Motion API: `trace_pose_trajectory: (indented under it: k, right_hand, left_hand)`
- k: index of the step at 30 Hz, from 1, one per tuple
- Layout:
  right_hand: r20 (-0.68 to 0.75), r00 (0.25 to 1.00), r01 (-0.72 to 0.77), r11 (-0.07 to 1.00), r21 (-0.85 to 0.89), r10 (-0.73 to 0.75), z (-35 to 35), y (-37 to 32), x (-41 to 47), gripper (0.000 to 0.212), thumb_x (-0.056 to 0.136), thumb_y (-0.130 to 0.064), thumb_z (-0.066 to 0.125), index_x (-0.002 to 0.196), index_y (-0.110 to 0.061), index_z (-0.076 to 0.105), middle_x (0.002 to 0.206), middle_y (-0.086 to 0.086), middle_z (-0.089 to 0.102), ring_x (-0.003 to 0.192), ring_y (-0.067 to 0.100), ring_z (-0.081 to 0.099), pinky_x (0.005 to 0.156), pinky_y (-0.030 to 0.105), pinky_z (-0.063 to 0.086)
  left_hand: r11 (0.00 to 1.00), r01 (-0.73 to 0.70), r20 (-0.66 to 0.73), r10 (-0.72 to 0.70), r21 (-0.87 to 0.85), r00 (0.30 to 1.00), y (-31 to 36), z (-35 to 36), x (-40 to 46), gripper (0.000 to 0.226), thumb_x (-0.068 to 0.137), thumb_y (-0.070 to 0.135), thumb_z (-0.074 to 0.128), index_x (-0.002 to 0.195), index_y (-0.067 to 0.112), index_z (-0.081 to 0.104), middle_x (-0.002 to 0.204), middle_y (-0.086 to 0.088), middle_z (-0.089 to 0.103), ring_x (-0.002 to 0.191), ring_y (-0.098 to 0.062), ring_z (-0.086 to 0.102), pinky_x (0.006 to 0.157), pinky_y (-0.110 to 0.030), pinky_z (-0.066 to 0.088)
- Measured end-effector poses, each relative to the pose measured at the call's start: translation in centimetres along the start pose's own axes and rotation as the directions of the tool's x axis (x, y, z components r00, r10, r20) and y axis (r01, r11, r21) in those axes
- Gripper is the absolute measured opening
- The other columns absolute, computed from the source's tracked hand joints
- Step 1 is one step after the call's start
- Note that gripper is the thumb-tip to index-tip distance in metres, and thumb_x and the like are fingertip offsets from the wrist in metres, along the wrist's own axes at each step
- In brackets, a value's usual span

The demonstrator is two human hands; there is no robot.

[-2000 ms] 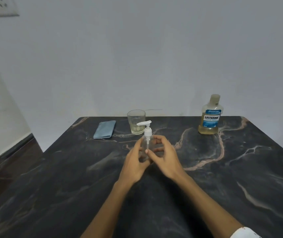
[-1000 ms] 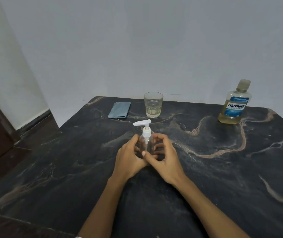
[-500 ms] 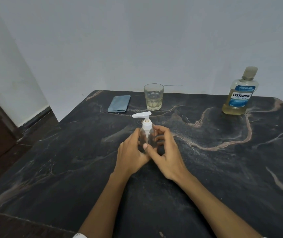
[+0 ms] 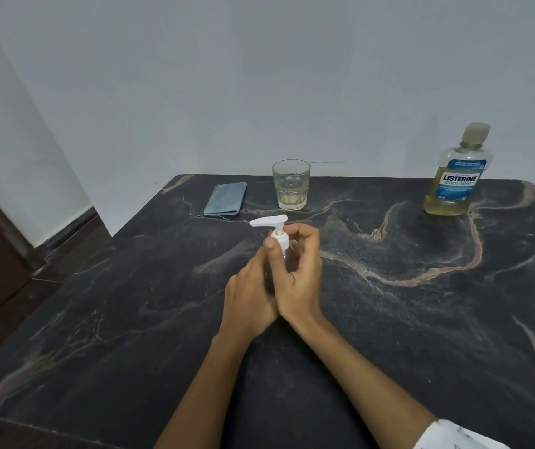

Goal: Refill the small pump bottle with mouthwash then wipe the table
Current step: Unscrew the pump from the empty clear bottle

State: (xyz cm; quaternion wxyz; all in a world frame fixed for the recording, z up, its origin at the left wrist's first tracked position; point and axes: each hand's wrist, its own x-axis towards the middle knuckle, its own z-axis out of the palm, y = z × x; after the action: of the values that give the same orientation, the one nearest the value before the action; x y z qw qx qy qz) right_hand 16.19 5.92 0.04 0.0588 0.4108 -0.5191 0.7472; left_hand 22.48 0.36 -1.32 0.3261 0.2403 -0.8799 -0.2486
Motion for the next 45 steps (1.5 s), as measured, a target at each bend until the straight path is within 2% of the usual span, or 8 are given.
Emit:
trace_pose_trajectory:
  k: [4,6,16,24,30,35,41,45]
  right_hand:
    - [-0.033,0.998,-0.051,0.997,0.062,0.053,-0.2,0.4,-0.1,0.028,0.085,-0.032,0.066,0.099,-0.042,0.043,0.09,-0.019,0.064,0.08,0.002,0.063,0.07,0.013,0.047]
    - [-0.022,0.998,-0.054,0.996,0.065,0.056,-0.2,0.5,-0.1,0.025,0.085,-0.034,0.066,0.096,-0.044,0.045,0.088,-0.018,0.065,0.079,0.002,0.063,0.069,0.014,0.047]
    - [0.028,0.999,-0.038,0.999,0.019,0.037,-0.2,0.8,-0.3,0.013,0.092,-0.04,0.056,0.1,-0.039,0.045,0.088,-0.014,0.061,0.077,0.006,0.061,0.066,0.019,0.048]
    - [0.023,0.999,-0.038,0.999,-0.003,0.038,-0.1,0.8,-0.3,0.012,0.094,-0.045,0.052,0.1,-0.038,0.044,0.086,-0.009,0.059,0.073,0.012,0.059,0.061,0.031,0.049]
    - [0.039,0.999,-0.009,0.999,-0.035,0.01,-0.2,0.8,-0.4,0.006,0.097,-0.039,0.047,0.1,-0.035,0.044,0.083,-0.008,0.056,0.071,0.007,0.056,0.061,0.023,0.047]
    - [-0.046,0.999,-0.012,0.988,-0.152,0.005,-0.2,1.1,0.0,0.024,0.1,-0.033,0.029,0.093,-0.036,0.052,0.068,-0.014,0.054,0.061,0.004,0.052,0.058,0.018,0.039]
    - [-0.048,0.999,-0.005,0.999,-0.047,0.003,-0.3,1.2,-0.4,0.025,0.101,-0.027,0.029,0.12,-0.023,0.045,0.09,-0.019,0.064,0.078,0.001,0.062,0.068,0.013,0.045]
    - [-0.013,0.999,0.045,0.999,0.0,-0.045,-0.3,0.9,-0.3,0.017,0.096,-0.034,0.041,0.109,-0.036,0.032,0.094,-0.022,0.057,0.08,0.001,0.06,0.068,0.016,0.046]
  left_hand:
    - [1.0,0.025,0.017,-0.024,-0.018,1.0,0.1,-0.1,0.0,0.036,0.073,0.06,0.038,0.103,0.041,0.045,0.072,0.03,0.052,0.066,0.015,0.051,0.056,-0.006,0.03]
    - [0.999,0.027,0.016,-0.026,-0.027,1.0,0.1,0.0,0.1,0.038,0.072,0.061,0.037,0.103,0.04,0.045,0.072,0.03,0.053,0.063,0.016,0.049,0.057,-0.006,0.032]
    - [1.0,0.006,-0.006,-0.006,-0.022,1.0,-0.1,0.1,0.1,0.034,0.077,0.063,0.033,0.102,0.043,0.045,0.068,0.031,0.053,0.074,0.022,0.051,0.064,0.0,0.038]
    - [1.0,0.002,-0.021,-0.002,-0.017,1.0,0.1,0.1,0.1,0.04,0.078,0.064,0.029,0.106,0.039,0.045,0.065,0.03,0.054,0.069,0.019,0.052,0.052,-0.007,0.031]
    - [0.999,-0.004,-0.006,0.004,-0.033,1.0,0.0,0.2,0.1,0.043,0.079,0.065,0.027,0.109,0.04,0.044,0.067,0.028,0.056,0.068,0.015,0.054,0.054,-0.007,0.034]
    - [0.999,-0.008,0.019,0.009,-0.049,1.0,-0.2,0.3,0.0,0.01,0.069,0.055,0.04,0.075,0.047,0.041,0.068,0.033,0.057,0.066,0.012,0.055,0.057,-0.004,0.036]
    - [0.998,-0.039,0.032,0.041,-0.056,0.999,0.0,0.1,0.1,0.013,0.07,0.055,0.04,0.082,0.059,0.04,0.078,0.04,0.056,0.07,0.011,0.055,0.06,-0.005,0.037]
    - [0.999,-0.026,0.029,0.027,-0.039,0.999,-0.4,0.3,0.1,0.013,0.075,0.056,0.037,0.084,0.048,0.043,0.075,0.027,0.061,0.073,0.006,0.058,0.055,-0.008,0.039]
